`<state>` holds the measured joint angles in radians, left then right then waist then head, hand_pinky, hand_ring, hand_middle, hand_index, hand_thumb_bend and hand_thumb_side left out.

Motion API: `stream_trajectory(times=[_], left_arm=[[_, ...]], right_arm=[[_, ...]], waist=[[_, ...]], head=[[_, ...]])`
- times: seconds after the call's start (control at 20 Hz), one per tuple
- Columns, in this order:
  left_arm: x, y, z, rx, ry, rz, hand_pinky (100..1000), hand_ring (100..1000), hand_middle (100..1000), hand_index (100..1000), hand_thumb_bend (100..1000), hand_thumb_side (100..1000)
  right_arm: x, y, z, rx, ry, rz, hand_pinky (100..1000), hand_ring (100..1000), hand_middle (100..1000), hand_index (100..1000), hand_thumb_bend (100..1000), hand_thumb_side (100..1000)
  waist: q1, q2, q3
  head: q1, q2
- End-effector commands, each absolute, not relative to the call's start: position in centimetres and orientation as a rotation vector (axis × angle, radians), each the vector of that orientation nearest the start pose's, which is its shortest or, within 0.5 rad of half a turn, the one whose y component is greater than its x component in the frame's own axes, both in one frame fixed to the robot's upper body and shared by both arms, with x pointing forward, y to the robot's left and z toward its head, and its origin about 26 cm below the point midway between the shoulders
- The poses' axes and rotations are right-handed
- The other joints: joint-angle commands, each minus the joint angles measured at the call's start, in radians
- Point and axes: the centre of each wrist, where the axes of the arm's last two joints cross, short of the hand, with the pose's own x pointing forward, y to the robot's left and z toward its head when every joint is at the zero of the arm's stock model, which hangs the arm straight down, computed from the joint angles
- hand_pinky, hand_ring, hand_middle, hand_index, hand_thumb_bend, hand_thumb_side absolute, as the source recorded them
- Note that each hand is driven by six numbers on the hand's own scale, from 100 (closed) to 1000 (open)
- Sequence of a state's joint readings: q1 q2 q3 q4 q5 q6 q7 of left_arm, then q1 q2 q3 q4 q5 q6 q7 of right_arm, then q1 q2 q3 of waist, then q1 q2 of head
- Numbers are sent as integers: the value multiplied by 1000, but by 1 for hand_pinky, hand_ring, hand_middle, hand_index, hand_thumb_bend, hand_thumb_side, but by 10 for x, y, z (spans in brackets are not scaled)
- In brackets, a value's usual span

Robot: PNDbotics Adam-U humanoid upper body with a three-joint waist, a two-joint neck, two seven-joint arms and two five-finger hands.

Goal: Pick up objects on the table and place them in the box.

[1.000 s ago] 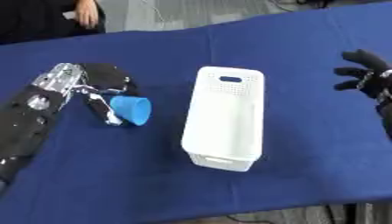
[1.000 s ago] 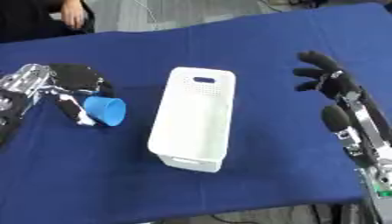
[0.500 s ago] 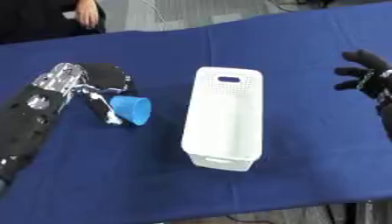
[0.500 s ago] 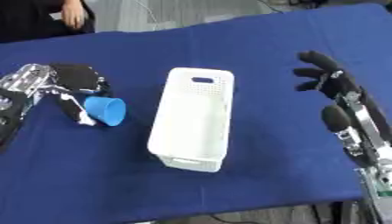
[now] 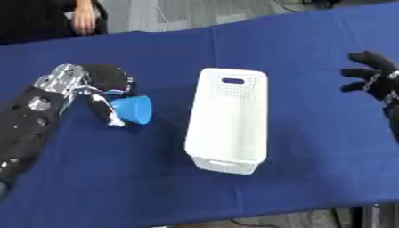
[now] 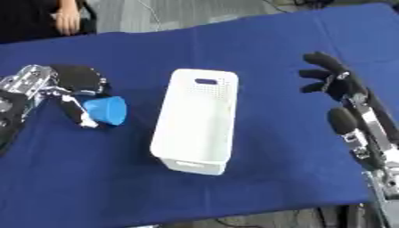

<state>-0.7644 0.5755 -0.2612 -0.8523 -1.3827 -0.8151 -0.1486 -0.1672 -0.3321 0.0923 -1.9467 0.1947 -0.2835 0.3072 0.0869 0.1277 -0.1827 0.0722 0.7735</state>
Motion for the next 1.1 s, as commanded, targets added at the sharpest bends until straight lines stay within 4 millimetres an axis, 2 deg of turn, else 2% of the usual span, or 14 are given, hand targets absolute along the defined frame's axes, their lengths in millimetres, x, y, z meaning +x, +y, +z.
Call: stream_trajectory(times=[0.05, 0.45, 0.75, 1.1], left_arm=[[443, 356, 104, -1032, 1512, 3049, 100, 274, 423, 559, 444, 467], [438, 357, 124, -1075, 1707, 2944, 100, 251, 412, 542, 369, 441], [430, 357, 153, -1123, 1925, 2828, 100, 221, 395, 514, 252, 405], [420, 345, 189, -1145, 2067, 2717, 100, 202, 379, 488, 178, 380]], right_arm=[[292, -254, 153, -111, -2242, 962, 716, 843, 920, 1000, 555, 1000], [292, -255, 152, -113, -2239, 964, 716, 843, 920, 1000, 556, 1000], [292, -255, 152, -114, -2237, 964, 716, 842, 920, 1000, 555, 1000], [292, -256, 151, -114, -2233, 966, 715, 842, 920, 1000, 555, 1000]], waist=[[-10, -2, 0], [-10, -1, 2], [-9, -3, 5], [-8, -7, 8]], head=[[11, -4], [9, -4], [4, -4], [3, -4]])
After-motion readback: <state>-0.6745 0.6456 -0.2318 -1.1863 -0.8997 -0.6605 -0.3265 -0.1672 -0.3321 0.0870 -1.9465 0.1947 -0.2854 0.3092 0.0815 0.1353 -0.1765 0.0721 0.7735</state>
